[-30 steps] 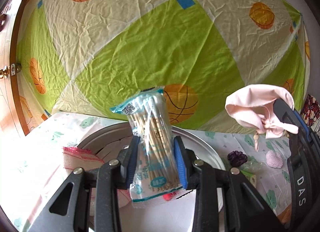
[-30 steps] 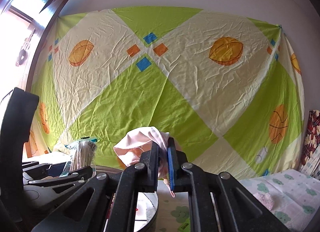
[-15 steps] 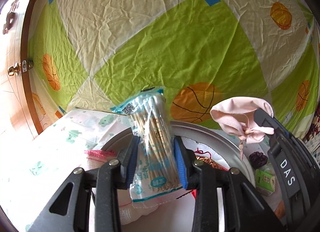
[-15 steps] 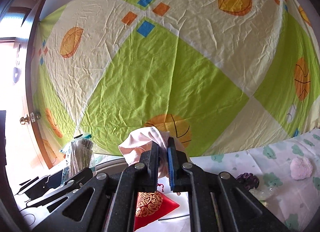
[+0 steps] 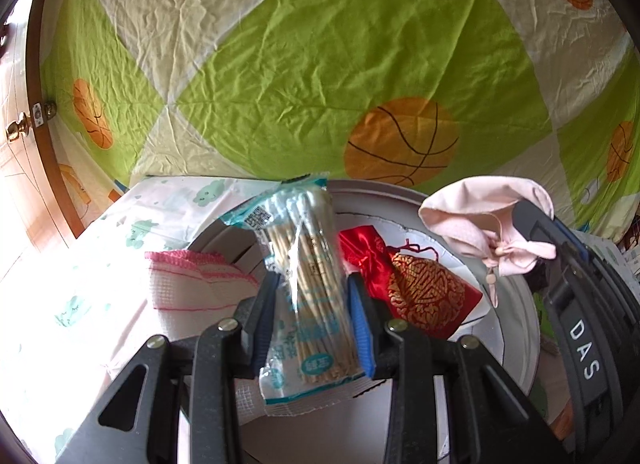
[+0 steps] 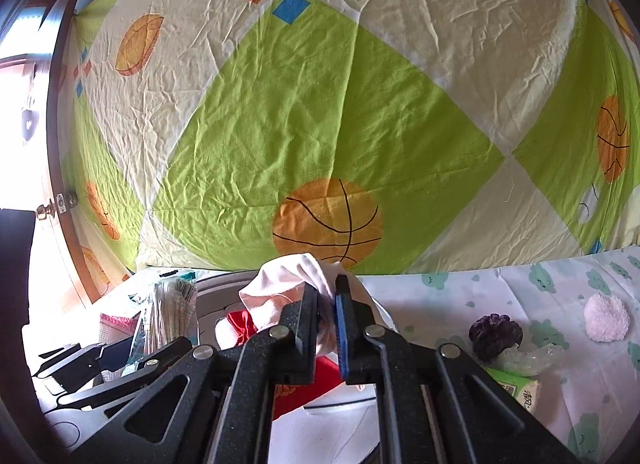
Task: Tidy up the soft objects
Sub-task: 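Carry the swab bag and pink cloth over the tin and open both tools inside it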
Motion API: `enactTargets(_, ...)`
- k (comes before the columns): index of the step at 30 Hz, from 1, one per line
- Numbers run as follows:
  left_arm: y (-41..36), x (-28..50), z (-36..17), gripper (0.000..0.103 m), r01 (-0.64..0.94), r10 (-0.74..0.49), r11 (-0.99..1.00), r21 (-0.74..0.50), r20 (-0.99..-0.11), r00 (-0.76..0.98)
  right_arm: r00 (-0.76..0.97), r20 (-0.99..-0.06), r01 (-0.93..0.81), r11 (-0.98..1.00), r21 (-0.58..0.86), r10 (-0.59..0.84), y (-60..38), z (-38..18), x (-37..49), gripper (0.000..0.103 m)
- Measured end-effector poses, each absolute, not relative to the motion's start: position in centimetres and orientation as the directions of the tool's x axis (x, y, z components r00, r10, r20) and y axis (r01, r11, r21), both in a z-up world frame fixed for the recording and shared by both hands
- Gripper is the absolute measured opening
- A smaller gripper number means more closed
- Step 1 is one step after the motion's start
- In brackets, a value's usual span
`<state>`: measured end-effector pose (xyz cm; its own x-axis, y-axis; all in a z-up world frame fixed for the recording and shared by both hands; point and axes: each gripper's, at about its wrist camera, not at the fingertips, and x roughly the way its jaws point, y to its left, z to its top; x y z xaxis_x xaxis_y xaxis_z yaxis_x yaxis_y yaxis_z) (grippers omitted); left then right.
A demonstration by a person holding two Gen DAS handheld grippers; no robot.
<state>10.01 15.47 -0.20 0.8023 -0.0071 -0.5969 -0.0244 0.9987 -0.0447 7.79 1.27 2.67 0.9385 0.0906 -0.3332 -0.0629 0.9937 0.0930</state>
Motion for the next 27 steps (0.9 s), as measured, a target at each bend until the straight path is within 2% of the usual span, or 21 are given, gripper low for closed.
enactTargets(8,15.2,10.4,-0.7,0.033,-0.042,0.024,0.999,-0.014,-0.623,0.782,0.913,-0.39,-0.081,0.99,0.112,0.118,1.4,1.7,8.4,0.009)
enactTargets(19,15.9,10.7,-1.0,0.034,-0.076,0.053,0.997,-0.006,-0.661,0.748,0.888,-0.423,-0.136,0.981,0.139,0.183,1.8,1.1,8.5,0.01)
enactTargets(21,15.9,10.8,-1.1,0.039,-0.076,0.052,0.997,-0.007,-0.673,0.738,0.875,-0.436,-0.157,0.975,0.155,0.21,1.8,1.0,8.6,0.016)
enactTargets(22,16.0,10.8,-1.2,0.042,-0.085,0.062,0.996,-0.002,-0.675,0.735,0.868,-0.442,-0.169,0.972,0.166,0.227,1.8,1.1,8.6,0.03)
enactTargets(23,16.1,10.8,-1.1,0.054,-0.092,0.067,0.996,-0.002,-0.668,0.741,0.863,-0.443,-0.18,0.968,0.176,0.241,1.7,1.2,8.5,0.046)
enactTargets(24,16.2,10.6,-0.8,0.061,-0.106,0.08,0.994,0.0,-0.657,0.749,0.87,-0.431,-0.176,0.967,0.185,0.241,1.4,1.4,8.2,0.053)
enactTargets(25,16.3,10.4,-0.5,0.075,-0.121,0.095,0.993,0.004,-0.64,0.762,0.877,-0.408,-0.186,0.962,0.199,0.254,1.0,1.6,7.8,0.067)
enactTargets(26,16.4,10.1,-0.1,0.082,-0.135,0.109,0.991,0.005,-0.619,0.778,0.884,-0.384,-0.197,0.957,0.211,0.267,0.6,1.9,7.4,0.072)
enactTargets(27,16.5,9.8,0.3,0.083,-0.147,0.121,0.989,0.005,-0.596,0.794,0.891,-0.363,-0.205,0.955,0.216,0.273,0.4,2.3,6.9,0.072)
